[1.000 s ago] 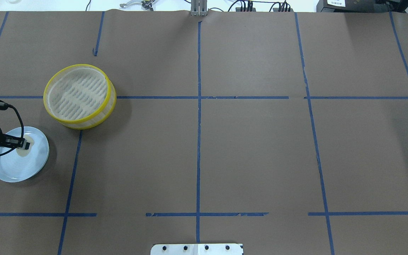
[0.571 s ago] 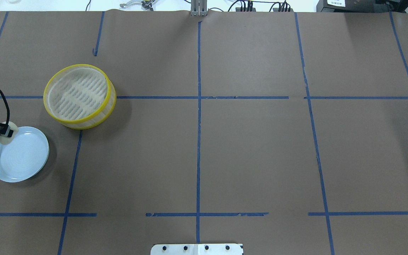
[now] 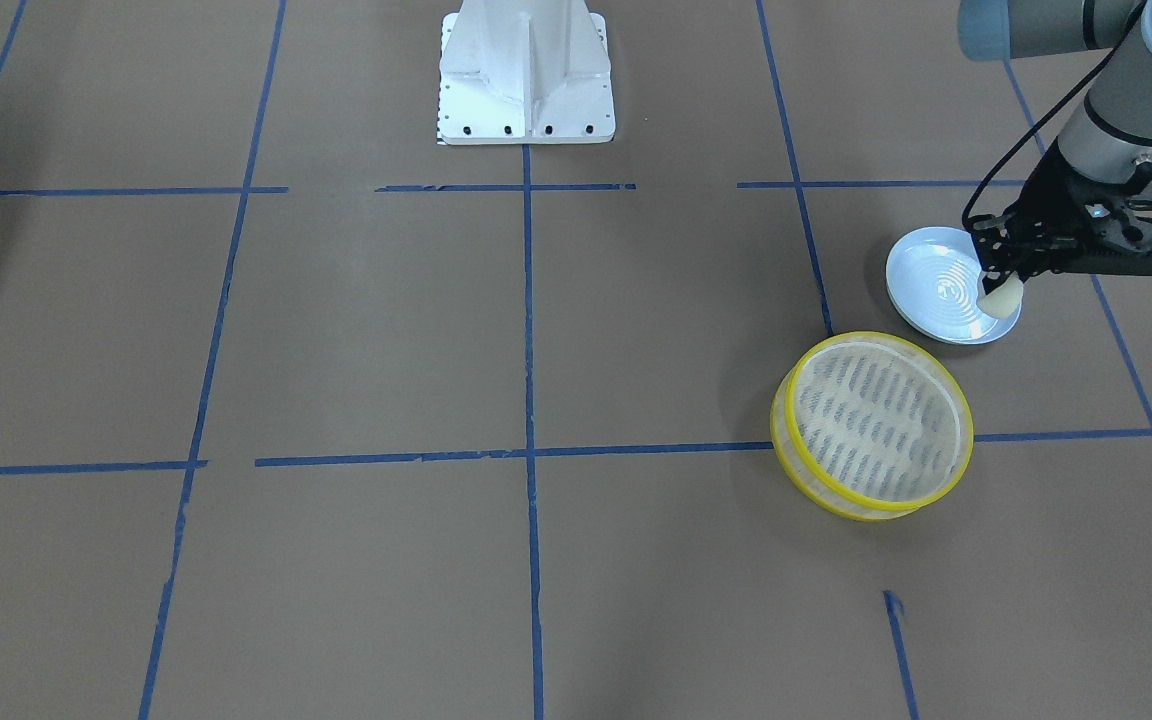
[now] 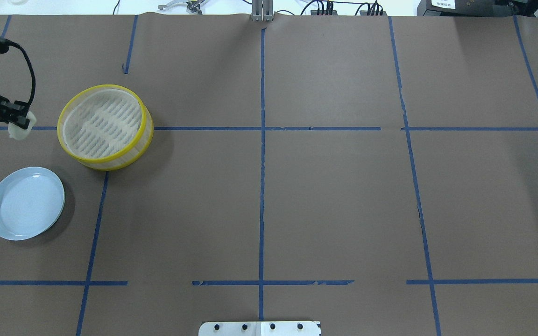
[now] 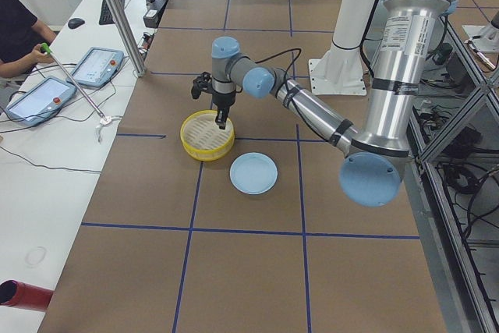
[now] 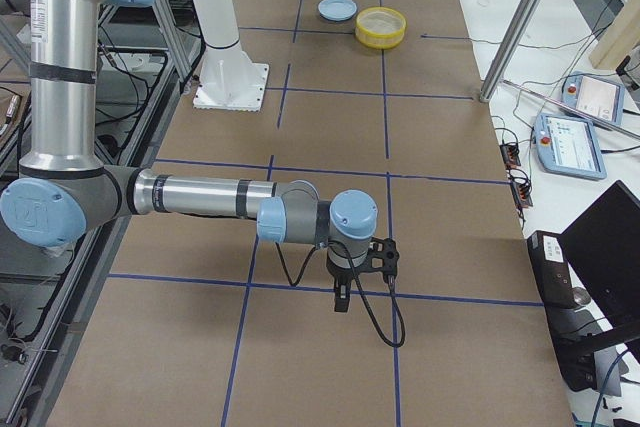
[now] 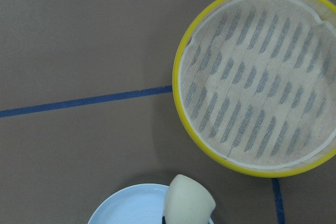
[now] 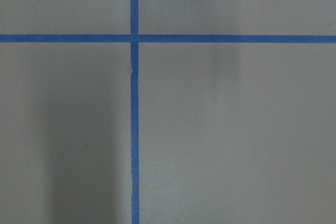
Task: Place bun in steamer
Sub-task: 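Lift the bun with the left gripper and carry it over the steamer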
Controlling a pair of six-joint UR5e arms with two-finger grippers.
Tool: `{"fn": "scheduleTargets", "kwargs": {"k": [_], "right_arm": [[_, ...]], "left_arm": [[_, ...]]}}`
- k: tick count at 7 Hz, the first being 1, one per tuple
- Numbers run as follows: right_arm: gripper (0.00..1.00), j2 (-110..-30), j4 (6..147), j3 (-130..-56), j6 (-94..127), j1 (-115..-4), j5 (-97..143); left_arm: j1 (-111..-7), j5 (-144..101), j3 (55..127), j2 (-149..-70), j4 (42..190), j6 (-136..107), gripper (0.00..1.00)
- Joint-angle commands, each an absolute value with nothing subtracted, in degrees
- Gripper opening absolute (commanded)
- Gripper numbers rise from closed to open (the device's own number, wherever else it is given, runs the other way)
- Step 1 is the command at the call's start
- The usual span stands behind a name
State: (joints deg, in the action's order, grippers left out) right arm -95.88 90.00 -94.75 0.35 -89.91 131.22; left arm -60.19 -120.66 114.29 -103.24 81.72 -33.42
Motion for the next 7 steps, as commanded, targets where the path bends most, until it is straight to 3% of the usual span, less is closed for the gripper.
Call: {"fn": "scheduleTargets", "kwargs": {"k": [1,7], "right_arm": [[1.00,-95.9,90.0,-94.7,0.4,-89.9,131.2],[1.00,-95.9,90.0,-94.7,0.4,-89.9,131.2]], "left_arm": [[-59.8,-120.8,108.7,-111.1,78.7,-33.7,0.24],[-53.5,-120.3,92.7,-113.6,96.6,-37.3,0.24]]}}
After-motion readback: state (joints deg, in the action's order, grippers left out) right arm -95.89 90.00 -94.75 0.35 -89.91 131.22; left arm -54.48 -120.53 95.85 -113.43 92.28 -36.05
